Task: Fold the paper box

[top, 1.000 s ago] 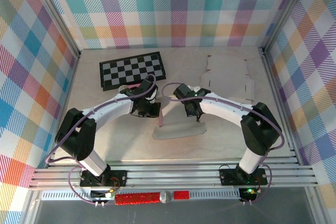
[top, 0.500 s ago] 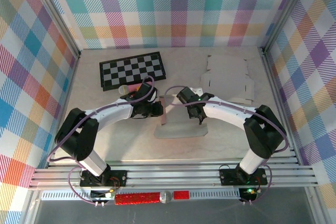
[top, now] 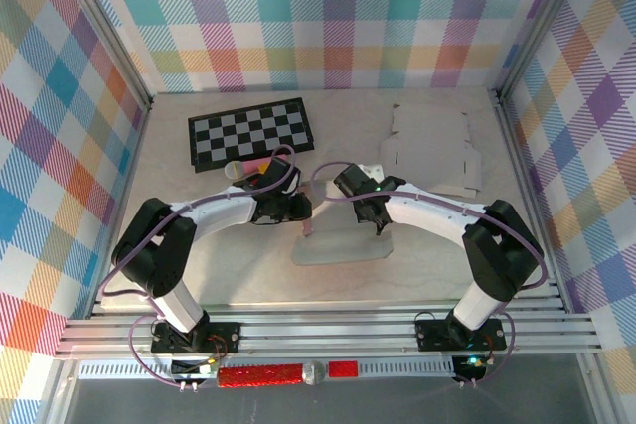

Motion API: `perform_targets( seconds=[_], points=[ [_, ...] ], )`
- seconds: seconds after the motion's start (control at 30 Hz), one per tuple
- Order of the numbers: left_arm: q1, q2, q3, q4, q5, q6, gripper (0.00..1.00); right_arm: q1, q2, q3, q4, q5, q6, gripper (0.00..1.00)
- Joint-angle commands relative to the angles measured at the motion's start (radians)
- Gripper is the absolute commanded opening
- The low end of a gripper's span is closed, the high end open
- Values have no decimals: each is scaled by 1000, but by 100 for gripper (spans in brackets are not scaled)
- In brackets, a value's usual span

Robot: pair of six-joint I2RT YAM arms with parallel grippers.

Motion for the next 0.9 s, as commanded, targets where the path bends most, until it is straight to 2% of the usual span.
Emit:
perform_targets(
  seconds=[0.0,0.2,0.5,0.73,0.87],
  points=[
    [-18,13,37,-10,-69,6,18,11,-4,14,-1,6,-13,0],
    [-74,12,64,-105,-229,-36,0,13,25,45,-56,38,34,0],
    [-168,70,125,-247,-438,-182,0,15,71,79,-97,30,75,0],
    [-203,110,158,-315,-512,-300,0,15,87,92,-107,17,85,0],
    [-231,121,179,-365,-599,-358,0,16,93,102,-110,8,85,0]
  ],
)
